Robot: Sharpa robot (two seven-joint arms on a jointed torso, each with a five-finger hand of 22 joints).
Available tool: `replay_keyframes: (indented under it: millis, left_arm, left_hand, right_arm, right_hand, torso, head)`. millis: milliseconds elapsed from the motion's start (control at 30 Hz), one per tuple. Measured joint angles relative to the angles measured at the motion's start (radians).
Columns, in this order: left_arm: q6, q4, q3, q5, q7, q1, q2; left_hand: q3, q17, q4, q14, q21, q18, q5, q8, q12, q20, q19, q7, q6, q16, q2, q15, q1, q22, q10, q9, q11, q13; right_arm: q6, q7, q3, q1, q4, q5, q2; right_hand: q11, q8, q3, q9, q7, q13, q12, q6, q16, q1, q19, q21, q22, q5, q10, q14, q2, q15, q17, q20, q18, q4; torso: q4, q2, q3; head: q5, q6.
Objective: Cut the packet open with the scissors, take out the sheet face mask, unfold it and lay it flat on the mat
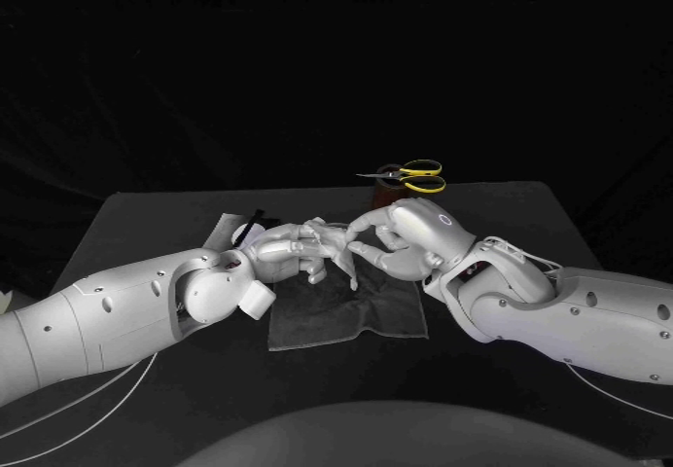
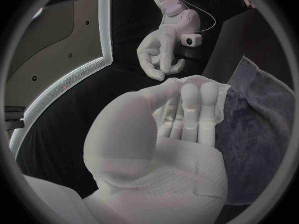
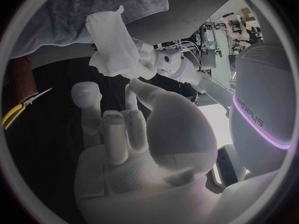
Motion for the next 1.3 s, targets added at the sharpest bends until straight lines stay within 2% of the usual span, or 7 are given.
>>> replay_keyframes:
  millis: [100,167,267,600,733,1067,1300]
  left_arm:
    - [0.0,0.0,0.0,0.0,0.0,0.0,0.0]
    - [0.0,0.0,0.0,0.0,0.0,0.0,0.0]
    - [-0.001,0.0,0.0,0.0,-0.001,0.0,0.001]
    - [-0.001,0.002,0.0,0.0,-0.002,0.0,0.002]
    - [-0.001,0.003,0.0,0.0,-0.003,0.0,0.002]
    - [-0.001,0.006,0.0,0.0,-0.005,0.0,0.002]
    - [-0.001,0.007,0.0,0.0,-0.007,0.0,0.002]
  left_hand:
    - [-0.004,-0.001,0.004,0.0,0.0,0.0,0.0,0.0,0.0,0.0,0.0,0.0,0.0,0.0,0.004,0.0,-0.004,-0.002,0.002,-0.001,0.002,0.0]
    - [-0.004,-0.001,0.004,0.0,0.0,0.0,0.0,0.0,0.0,0.0,0.0,0.0,0.0,0.0,0.004,0.0,-0.004,-0.002,0.004,-0.001,0.004,0.0]
    - [-0.004,-0.001,0.004,0.0,0.0,0.0,0.0,0.0,0.0,0.0,0.0,0.0,0.0,0.0,0.004,0.0,-0.004,-0.002,0.004,-0.001,0.004,0.0]
    - [-0.004,-0.001,0.004,0.0,0.0,-0.001,0.0,0.0,0.0,0.0,0.0,0.0,0.0,0.0,0.004,0.0,-0.004,-0.002,0.004,-0.001,0.004,0.0]
    - [-0.004,-0.001,0.004,0.002,0.0,-0.005,0.0,0.0,0.0,0.0,0.0,0.0,0.0,0.0,0.004,0.002,-0.004,-0.002,0.004,-0.001,0.004,0.0]
    - [-0.008,-0.002,0.008,0.002,-0.004,0.008,0.0,0.0,0.0,0.0,0.0,0.003,0.004,0.0,0.004,0.002,-0.004,-0.002,0.004,-0.001,0.004,0.0]
    - [-0.008,-0.002,0.008,0.002,-0.005,0.008,0.0,0.0,0.0,0.0,0.0,0.003,0.004,0.0,0.004,0.002,-0.004,-0.002,0.004,-0.001,0.004,0.0]
  right_arm:
    - [0.019,0.0,-0.001,0.0,-0.002,0.006,0.003]
    - [0.031,-0.001,-0.002,0.0,-0.003,0.006,0.007]
    - [0.045,-0.006,-0.003,0.0,-0.005,0.004,0.015]
    - [0.07,-0.045,-0.007,-0.001,-0.026,-0.033,0.055]
    - [0.071,-0.056,-0.008,-0.002,-0.034,-0.045,0.064]
    - [0.07,-0.07,-0.008,-0.002,-0.046,-0.061,0.078]
    - [0.07,-0.07,-0.008,-0.002,-0.048,-0.065,0.082]
  right_hand:
    - [0.025,-0.047,-0.052,-0.025,0.028,0.0,-0.024,-0.052,-0.007,-0.033,-0.015,-0.03,0.0,0.0,0.001,-0.001,-0.053,0.024,0.0,0.015,0.011,0.016]
    - [0.03,-0.068,-0.082,-0.038,0.035,0.0,-0.037,-0.07,-0.008,-0.038,-0.021,-0.042,0.0,0.0,0.003,0.0,-0.074,0.025,0.0,0.021,0.013,0.029]
    - [0.035,-0.089,-0.111,-0.051,0.041,0.0,-0.046,-0.086,-0.008,-0.031,-0.025,-0.054,0.0,0.0,0.0,0.0,-0.082,0.032,0.0,0.025,0.013,0.042]
    - [0.035,-0.093,-0.136,-0.06,0.043,-0.001,-0.046,-0.088,-0.01,-0.03,-0.024,-0.058,-0.001,0.0,0.0,0.0,-0.081,0.032,-0.001,0.032,0.013,0.056]
    - [0.035,-0.093,-0.142,-0.063,0.037,-0.001,-0.047,-0.064,-0.012,-0.007,-0.021,-0.056,-0.001,0.0,0.0,0.0,-0.068,0.032,-0.001,0.035,0.013,0.062]
    - [0.035,-0.087,-0.142,-0.072,0.024,0.0,-0.034,0.0,-0.012,0.035,-0.013,-0.034,0.0,0.0,0.0,0.0,-0.026,0.032,-0.001,0.035,0.013,0.067]
    - [0.015,-0.068,-0.135,-0.077,0.003,0.0,-0.024,0.059,-0.007,0.061,-0.004,-0.024,0.0,-0.001,0.002,-0.001,0.0,0.022,0.0,0.026,0.012,0.074]
  torso:
    - [0.0,0.0,0.0]
    - [0.0001,0.0,0.0]
    - [0.0001,0.0,0.0]
    - [0.001,0.001,0.0003]
    - [0.0012,0.001,0.0003]
    - [0.0012,0.001,0.0001]
    - [0.001,0.001,0.0]
  head:
    - [0.0,0.0]
    - [-0.001,0.0]
    - [-0.001,0.0]
    - [-0.001,0.0]
    - [-0.001,0.0]
    - [-0.001,0.0]
    - [-0.001,0.0]
